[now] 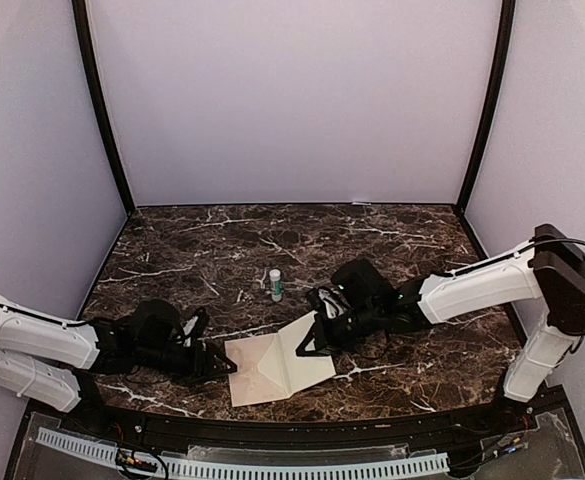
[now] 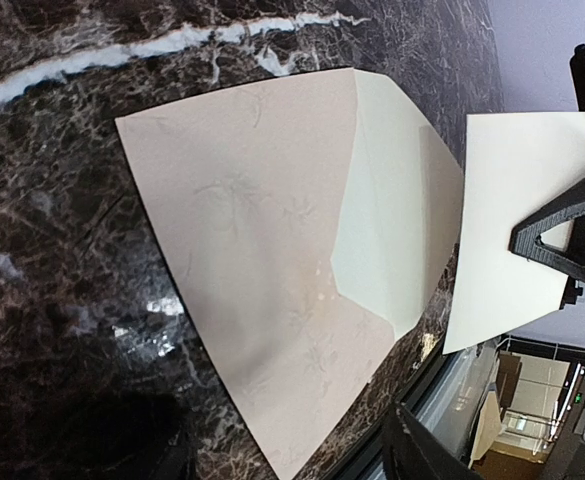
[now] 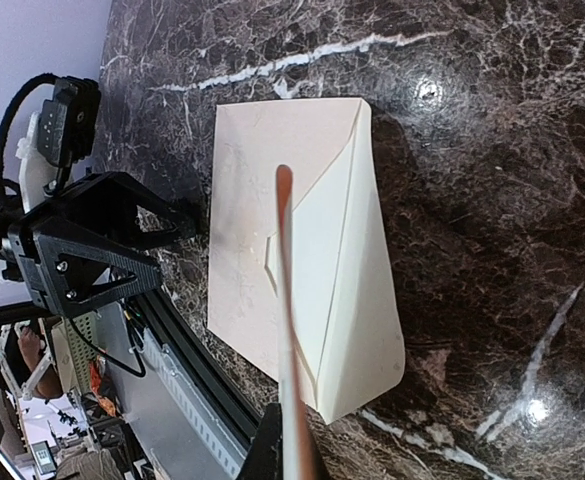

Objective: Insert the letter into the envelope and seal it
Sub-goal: Place the letter in the envelope.

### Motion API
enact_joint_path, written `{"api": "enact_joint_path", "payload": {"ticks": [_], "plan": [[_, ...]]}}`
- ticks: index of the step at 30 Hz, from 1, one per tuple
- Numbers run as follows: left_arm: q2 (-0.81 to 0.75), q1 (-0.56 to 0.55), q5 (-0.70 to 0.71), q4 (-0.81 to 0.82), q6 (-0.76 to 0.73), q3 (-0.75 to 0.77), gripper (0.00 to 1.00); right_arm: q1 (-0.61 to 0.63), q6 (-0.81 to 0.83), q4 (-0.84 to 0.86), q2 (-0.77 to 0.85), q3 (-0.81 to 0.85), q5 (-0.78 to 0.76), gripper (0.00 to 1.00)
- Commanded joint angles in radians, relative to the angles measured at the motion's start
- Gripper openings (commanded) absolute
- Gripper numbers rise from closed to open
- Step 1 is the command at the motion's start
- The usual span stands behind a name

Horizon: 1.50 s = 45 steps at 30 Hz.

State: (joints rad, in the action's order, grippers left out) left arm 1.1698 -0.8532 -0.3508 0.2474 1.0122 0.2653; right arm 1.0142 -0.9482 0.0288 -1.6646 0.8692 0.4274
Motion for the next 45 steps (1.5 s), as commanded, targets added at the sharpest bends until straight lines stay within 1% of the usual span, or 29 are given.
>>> {"api": "enact_joint_path", "payload": {"ticks": [1,6,11,20,45], "plan": [[0.025,0.012,-0.006,0.017,-0.033,-0.018,0.61,-0.008,-0.001,-0.025,-0.047,0.063,-0.007,0.0],[0.052,0.016,-0.007,0.037,-0.049,-0.017,0.59,-0.019,-0.001,-0.067,-0.09,0.082,-0.01,0.0],[0.086,0.02,-0.009,0.048,-0.062,-0.012,0.54,-0.024,0.01,-0.1,-0.129,0.105,-0.019,0.0],[0.127,0.02,-0.014,0.052,-0.075,-0.011,0.46,-0.025,0.015,-0.102,-0.166,0.126,-0.024,0.0],[0.153,0.021,-0.02,0.056,-0.083,-0.01,0.43,-0.027,0.019,-0.087,-0.221,0.152,-0.015,0.0]]}}
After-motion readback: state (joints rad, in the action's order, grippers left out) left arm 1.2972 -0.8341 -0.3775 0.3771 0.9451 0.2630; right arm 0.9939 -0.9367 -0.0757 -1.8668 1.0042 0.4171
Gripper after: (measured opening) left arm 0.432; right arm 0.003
